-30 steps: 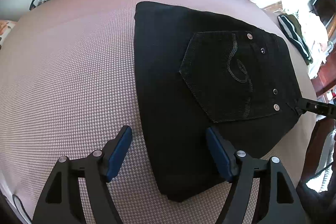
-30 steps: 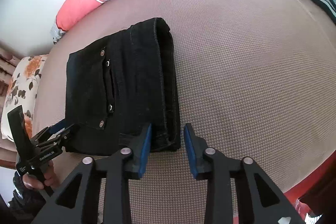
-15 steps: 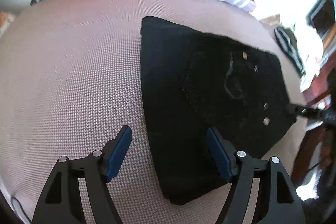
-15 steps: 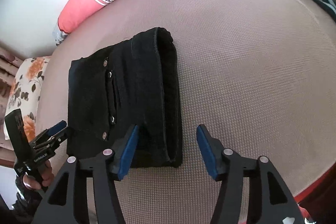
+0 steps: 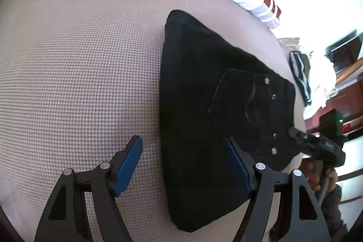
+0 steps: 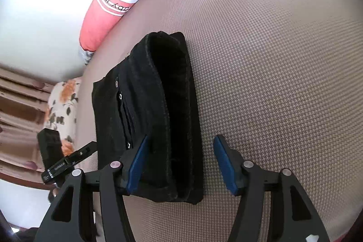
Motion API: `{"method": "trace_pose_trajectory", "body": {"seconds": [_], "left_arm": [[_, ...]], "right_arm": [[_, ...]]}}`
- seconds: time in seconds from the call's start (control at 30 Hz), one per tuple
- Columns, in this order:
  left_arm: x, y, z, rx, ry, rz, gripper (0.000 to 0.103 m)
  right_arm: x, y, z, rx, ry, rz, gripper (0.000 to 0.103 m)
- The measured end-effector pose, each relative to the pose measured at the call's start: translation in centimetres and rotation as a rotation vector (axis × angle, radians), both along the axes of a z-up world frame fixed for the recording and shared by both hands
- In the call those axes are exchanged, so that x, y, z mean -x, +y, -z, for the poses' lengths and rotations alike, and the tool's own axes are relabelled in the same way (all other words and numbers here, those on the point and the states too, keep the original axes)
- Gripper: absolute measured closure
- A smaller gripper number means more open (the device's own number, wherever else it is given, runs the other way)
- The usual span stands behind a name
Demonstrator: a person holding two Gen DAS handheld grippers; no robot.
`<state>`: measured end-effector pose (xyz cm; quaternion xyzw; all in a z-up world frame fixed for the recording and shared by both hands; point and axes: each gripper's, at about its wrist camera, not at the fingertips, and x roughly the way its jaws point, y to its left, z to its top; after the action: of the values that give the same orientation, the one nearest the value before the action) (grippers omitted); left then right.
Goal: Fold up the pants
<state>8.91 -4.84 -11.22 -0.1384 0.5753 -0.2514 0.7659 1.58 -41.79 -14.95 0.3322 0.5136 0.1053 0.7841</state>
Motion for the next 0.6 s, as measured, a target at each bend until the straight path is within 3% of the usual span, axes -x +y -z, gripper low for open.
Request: {"method": "trace_pose_trajectory", "body": {"seconds": [0.33,0.6], "left_arm": [[-2.0,0.6,0.3,0.098,0.055,0.014,0.029],[-3.9,0.4,0.5,0.160,0.086,0.020,0.029]], "right_arm": [[-1.2,-1.9,1.5,-0.166,-0.026,-0.048,0.050],[-2.7,-1.2,1.9,-0.201,-0.028,-0.120,0.055]]}}
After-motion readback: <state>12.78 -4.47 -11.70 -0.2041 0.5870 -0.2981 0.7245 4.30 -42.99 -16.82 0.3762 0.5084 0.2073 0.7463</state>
